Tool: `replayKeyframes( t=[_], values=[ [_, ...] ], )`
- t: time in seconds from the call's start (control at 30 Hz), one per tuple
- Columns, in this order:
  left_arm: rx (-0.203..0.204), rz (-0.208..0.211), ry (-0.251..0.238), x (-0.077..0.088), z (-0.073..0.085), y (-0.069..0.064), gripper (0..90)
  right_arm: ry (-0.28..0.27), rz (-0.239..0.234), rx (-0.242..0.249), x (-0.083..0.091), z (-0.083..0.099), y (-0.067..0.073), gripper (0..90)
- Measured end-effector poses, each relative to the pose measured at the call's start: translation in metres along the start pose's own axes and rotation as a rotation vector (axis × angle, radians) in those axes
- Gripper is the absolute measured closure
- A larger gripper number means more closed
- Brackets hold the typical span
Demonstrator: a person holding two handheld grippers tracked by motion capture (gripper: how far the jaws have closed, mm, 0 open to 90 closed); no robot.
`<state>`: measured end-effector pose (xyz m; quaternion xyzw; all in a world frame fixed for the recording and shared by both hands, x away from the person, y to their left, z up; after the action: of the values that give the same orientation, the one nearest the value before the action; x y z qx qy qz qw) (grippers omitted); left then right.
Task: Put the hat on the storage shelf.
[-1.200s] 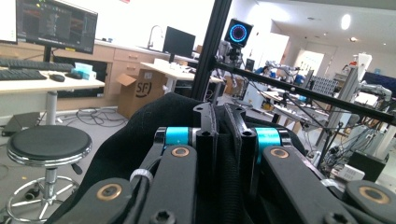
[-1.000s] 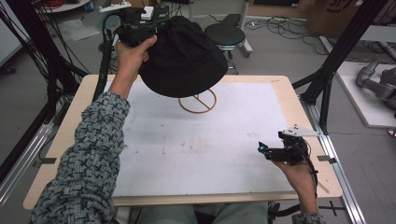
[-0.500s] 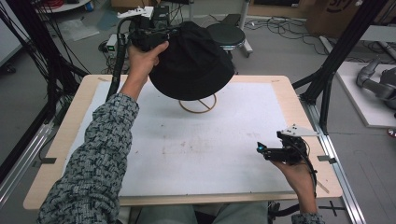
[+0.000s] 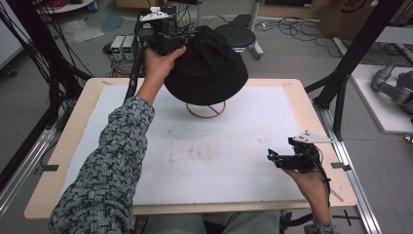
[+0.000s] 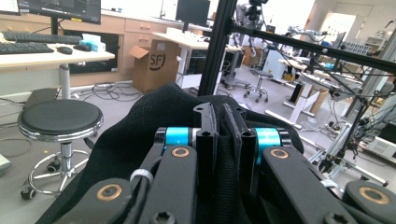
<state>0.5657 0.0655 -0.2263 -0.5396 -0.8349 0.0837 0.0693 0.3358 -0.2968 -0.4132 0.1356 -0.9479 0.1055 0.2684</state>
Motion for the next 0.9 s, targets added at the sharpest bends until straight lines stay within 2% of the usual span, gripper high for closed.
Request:
replayKeyframes(
  t=[0.2, 0.4, 0.9],
  values=[
    [0.006, -0.01, 0.024, -0.012, 0.01, 0.004, 83.1, -0.002, -0.004, 0.002, 0.001, 0.001, 0.001, 10.3],
    [0.01, -0.031, 0.04, -0.016, 0.016, 0.01, 83.1, 0.0, -0.004, -0.005, 0.002, 0.002, 0.001, 10.3],
    [0.02, -0.04, 0.069, -0.023, 0.024, 0.014, 83.0, -0.006, -0.004, 0.002, 0.002, 0.002, 0.001, 10.3]
  ],
)
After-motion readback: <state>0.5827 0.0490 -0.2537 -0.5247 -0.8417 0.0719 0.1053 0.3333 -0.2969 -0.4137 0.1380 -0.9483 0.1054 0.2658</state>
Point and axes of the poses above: each handheld gripper's, and its own axes: x roughly backward along the jaws, z roughly out of its underside, y roughly to its left, the point moved 5 cm from there along -x, roughly forward along the jaws, and after that the axes turned 13 degrees about z, right-handed, at the moved point
